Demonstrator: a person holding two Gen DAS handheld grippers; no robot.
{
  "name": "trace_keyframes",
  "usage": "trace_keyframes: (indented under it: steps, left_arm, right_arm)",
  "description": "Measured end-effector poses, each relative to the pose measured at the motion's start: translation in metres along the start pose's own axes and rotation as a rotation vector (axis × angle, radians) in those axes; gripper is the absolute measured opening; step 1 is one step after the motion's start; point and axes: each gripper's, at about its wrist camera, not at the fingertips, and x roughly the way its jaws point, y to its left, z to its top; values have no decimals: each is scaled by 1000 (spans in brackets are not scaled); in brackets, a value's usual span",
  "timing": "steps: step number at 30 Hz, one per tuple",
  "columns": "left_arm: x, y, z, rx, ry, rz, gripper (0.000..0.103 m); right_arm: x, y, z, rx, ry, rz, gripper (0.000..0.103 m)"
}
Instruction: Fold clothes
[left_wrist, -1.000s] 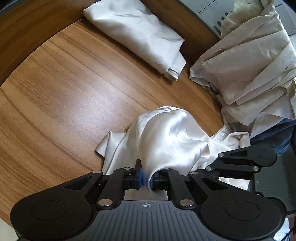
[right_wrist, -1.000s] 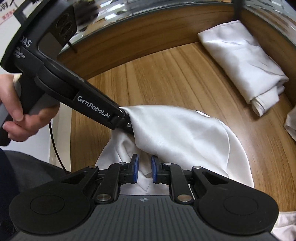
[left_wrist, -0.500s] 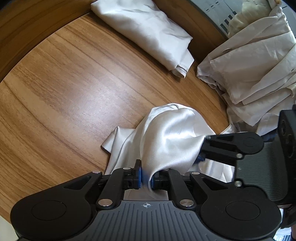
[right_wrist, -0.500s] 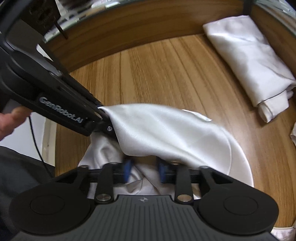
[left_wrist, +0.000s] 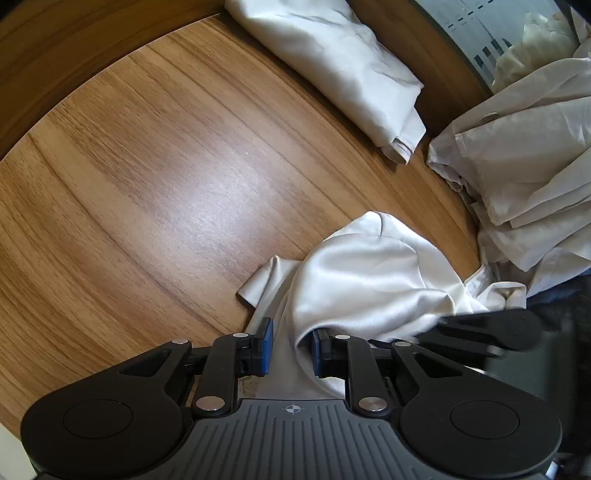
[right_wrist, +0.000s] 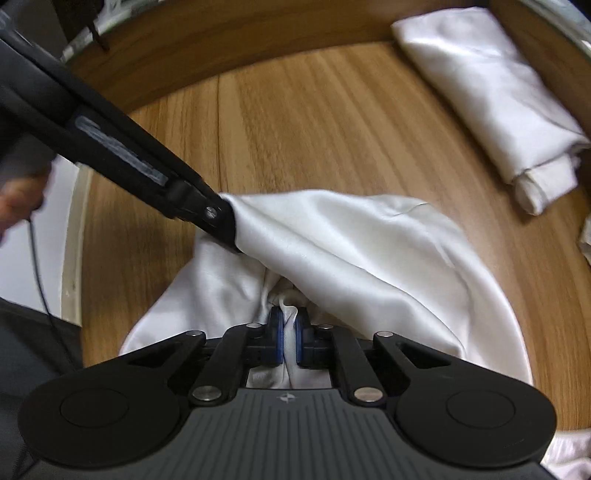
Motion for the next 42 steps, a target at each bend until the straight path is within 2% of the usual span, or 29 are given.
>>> trace_keyframes:
  steps: [5,10,14,16,17,20,24,28,33,42]
  left_arm:
    - [-6,-10,0,31,-3,-42,14]
    - [-20,-32,-3,66,10,-146,12]
    - [-49,-58,-6,126,-29,-178,21]
    - [-70,-68,-7,150,-68,-202,24]
    - [-79,-70,-7,153,-84,-220,28]
    - [-98,-72,-4,135,-94,-272,32]
    - [-95,-77,-3,133,-71,-294,37]
    - [-72,-85,-11,178,16,-263,36]
    - [-45,-96,-25,302,101,-177,36]
    - [-4,-98,-29,350,234,-185,31]
  right_arm:
    - [-69,-3,-14,119,-150,14,6]
    - [-147,-12,-29,231,-317,-24,6]
    - [-202,-5,-33,246,-447,-88,6]
    - [-221,-2,-35,238,-476,-85,6]
    - [-226,0,-36,232,-484,-92,6]
    - [-230,7,-47,222,-479,-105,6]
    - [-207,19,-62,206,-438,-104,6]
    - [-189,34,-73,195,-418,-92,6]
    - [-184,47,-85,195,-419,-73,6]
    - [-184,58,-98,174,-415,-56,6]
